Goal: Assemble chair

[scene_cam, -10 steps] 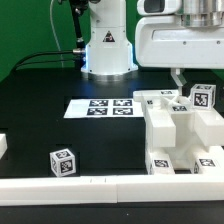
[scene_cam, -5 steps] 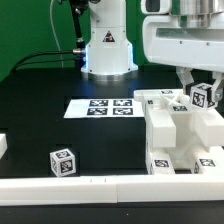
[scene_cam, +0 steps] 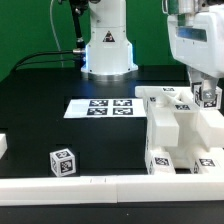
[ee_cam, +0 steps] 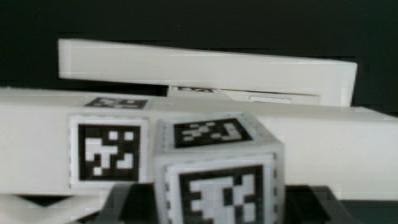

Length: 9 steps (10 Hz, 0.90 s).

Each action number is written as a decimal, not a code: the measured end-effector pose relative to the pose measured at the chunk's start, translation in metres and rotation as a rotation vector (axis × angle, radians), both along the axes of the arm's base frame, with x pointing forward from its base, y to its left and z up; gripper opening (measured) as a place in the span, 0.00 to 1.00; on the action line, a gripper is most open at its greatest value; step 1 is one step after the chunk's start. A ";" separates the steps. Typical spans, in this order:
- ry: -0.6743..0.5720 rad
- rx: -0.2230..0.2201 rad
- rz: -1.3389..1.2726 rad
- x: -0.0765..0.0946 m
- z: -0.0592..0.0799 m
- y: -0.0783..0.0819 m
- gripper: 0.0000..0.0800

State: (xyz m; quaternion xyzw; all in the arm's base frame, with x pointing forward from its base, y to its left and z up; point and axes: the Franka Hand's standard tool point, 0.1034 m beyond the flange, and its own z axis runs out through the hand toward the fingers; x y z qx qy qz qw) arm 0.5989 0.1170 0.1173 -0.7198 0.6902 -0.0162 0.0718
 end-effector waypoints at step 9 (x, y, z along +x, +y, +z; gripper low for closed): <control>-0.028 -0.088 0.733 -0.008 -0.009 0.006 0.81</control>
Offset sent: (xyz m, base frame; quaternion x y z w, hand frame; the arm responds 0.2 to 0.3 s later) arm 0.0000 0.0000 0.0000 0.0000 0.0000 0.0000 1.0000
